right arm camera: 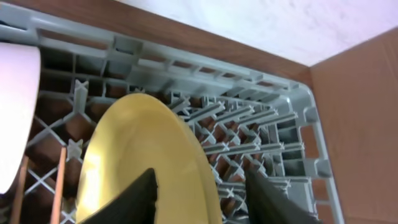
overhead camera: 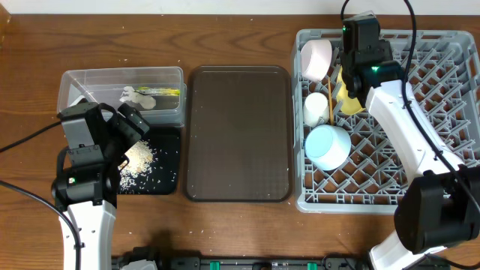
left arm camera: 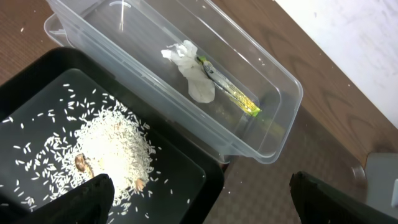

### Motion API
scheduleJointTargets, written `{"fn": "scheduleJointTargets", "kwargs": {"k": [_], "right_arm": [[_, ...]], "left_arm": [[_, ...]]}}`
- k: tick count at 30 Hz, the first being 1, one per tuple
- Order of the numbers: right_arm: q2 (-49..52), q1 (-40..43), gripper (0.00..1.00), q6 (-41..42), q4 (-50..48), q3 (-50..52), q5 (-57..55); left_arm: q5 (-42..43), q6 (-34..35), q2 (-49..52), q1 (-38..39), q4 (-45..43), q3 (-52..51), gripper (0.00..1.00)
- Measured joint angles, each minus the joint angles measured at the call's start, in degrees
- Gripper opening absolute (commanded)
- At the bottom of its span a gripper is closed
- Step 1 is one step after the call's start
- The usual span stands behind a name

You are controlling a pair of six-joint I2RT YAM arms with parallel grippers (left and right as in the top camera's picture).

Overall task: Sort waste into correct bins and load items into the dishwasher rack
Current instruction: 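Stand the yellow plate upright between rack tines and release it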

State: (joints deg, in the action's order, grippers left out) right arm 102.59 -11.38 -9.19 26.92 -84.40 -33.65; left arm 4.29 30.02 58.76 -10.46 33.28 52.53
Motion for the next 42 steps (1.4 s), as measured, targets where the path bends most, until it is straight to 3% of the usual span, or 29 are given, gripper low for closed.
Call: {"fn": "scheduleJointTargets", "kwargs": {"k": [7, 17, 20, 31, 35, 42], "right_arm": [[0.0, 0.0, 0.56, -1.8, -4.5, 0.0, 0.3], [-2.0, -5.7, 0.46, -3.2, -3.5, 0.0, 3.4], [-2.6, -9.0, 0.37, -2.3, -1.3, 0.0, 6.3], [-2.7, -16.2, 0.18, 18.5, 12.7, 0.0, 12.8], [-2.7, -16.6, 0.14, 22.3, 13.8, 0.0, 13.8], [-2.0, -16.6, 0.14, 24.8, 13.7, 0.0, 14.6]], "left_arm": [[0.0, 0.0, 0.0, 0.0, 0.0, 0.0, 0.93], [0.0, 0.0, 0.0, 0.0, 0.0, 0.0, 0.93], [0.0, 0.0, 0.0, 0.0, 0.0, 0.0, 0.94], [0.0, 0.0, 0.0, 0.0, 0.0, 0.0, 0.93], [0.0, 0.0, 0.0, 0.0, 0.0, 0.0, 0.93], [0.0, 0.0, 0.0, 0.0, 0.0, 0.0, 0.93]]}}
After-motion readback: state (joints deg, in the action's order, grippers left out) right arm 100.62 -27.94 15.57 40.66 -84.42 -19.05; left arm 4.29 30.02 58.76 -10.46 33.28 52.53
